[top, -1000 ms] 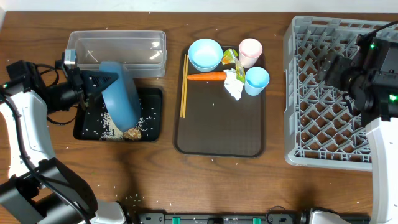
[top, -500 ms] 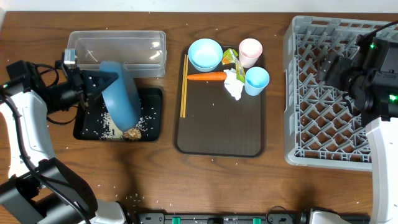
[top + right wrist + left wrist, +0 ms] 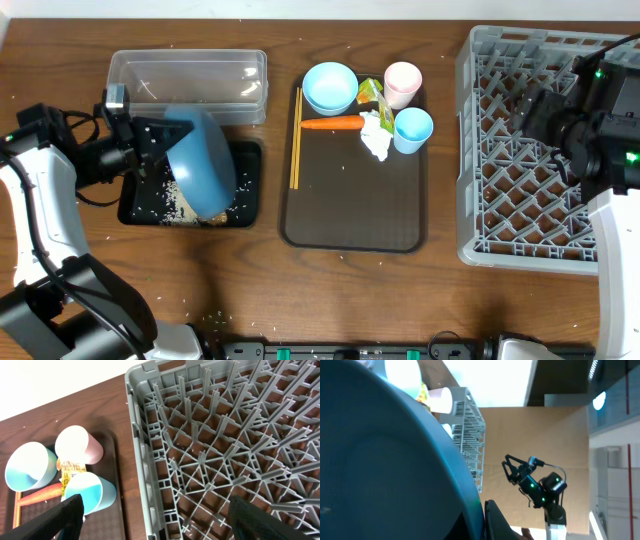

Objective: Sort waste into correct bins and load items into the dishwasher rack
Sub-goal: 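Tilt the blue plate to pour the rice onto the black tray, then carry the emptied blue plate back and set it on the brown tray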

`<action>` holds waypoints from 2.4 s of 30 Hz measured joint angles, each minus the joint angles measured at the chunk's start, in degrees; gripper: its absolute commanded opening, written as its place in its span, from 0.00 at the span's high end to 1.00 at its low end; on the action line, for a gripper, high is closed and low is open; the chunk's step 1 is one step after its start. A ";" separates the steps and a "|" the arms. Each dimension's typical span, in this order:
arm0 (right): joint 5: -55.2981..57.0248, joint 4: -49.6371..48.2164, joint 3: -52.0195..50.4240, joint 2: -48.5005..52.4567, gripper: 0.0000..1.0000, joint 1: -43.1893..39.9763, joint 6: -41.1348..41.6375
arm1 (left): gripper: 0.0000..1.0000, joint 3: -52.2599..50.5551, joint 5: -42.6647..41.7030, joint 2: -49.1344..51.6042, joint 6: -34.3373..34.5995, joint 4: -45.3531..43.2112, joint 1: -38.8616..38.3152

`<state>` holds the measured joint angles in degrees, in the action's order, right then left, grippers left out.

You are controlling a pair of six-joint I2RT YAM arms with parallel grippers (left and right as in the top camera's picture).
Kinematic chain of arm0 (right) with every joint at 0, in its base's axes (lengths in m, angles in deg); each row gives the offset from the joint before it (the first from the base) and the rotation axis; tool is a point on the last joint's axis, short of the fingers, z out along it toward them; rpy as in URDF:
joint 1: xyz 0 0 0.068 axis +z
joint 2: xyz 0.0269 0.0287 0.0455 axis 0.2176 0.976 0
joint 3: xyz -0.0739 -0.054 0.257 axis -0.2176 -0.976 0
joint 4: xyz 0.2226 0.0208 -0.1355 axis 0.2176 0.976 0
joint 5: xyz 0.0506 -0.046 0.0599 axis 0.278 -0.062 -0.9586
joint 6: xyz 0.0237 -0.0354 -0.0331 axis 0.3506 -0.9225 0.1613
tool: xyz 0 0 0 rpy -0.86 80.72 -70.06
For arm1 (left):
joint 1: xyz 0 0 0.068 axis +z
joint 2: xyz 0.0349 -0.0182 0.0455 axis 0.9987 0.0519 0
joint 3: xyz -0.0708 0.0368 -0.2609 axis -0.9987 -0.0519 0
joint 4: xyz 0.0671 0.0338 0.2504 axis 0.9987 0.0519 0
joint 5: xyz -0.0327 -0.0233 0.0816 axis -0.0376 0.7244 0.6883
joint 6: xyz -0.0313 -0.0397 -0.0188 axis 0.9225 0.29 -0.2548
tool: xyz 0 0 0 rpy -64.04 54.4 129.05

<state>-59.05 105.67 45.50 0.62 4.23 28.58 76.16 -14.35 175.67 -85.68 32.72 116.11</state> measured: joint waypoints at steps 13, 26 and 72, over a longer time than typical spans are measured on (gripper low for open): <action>0.00 -0.02 0.00 0.00 0.15 0.00 -0.02 | 0.94 0.00 -2.32 0.00 -2.73 -0.44 0.02; 0.00 -0.04 0.00 0.00 0.15 0.00 0.00 | 0.94 0.00 0.17 0.00 -2.71 -1.22 -0.98; 0.00 0.61 0.00 1.16 0.14 0.00 -0.02 | 0.94 0.02 71.73 12.00 -1.81 -29.88 -74.75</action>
<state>-59.05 106.29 45.50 1.78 4.23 28.55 76.18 57.38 187.67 -87.49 2.85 41.36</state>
